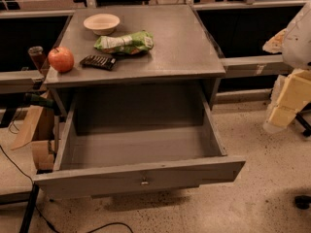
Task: Place green rice chip bag into top drawer
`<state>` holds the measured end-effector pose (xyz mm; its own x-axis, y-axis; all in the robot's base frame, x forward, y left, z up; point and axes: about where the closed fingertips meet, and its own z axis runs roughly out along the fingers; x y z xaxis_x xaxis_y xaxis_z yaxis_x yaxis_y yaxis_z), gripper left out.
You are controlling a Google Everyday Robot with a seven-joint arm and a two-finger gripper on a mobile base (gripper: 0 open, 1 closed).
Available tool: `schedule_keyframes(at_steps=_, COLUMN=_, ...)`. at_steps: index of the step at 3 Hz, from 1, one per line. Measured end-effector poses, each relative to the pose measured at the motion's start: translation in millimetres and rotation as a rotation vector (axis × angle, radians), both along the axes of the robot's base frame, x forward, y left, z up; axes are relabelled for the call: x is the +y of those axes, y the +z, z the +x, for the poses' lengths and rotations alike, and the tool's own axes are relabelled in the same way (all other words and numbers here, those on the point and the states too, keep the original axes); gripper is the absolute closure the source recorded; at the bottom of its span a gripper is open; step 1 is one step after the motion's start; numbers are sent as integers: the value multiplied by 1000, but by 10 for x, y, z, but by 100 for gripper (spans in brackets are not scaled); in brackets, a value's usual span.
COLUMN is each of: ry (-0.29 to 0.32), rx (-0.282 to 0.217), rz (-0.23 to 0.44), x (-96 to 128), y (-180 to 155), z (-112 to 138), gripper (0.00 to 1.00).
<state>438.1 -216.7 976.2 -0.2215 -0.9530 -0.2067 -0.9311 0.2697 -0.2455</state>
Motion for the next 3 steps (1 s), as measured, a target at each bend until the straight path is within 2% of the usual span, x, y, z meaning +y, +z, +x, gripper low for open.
schedule_keyframes(at_steps=1, ry=0, rx=0, rz=0, x=0, y=0, z=0, gripper=0)
schedule_keyframes(at_steps=2, ry=-40, rx=-8, rz=86, x=146, y=-3, z=203, gripper=0)
schedule_keyframes(at_steps=3, ry=-109, rx=-6, rz=254, x=442, y=-118, z=590, gripper=0)
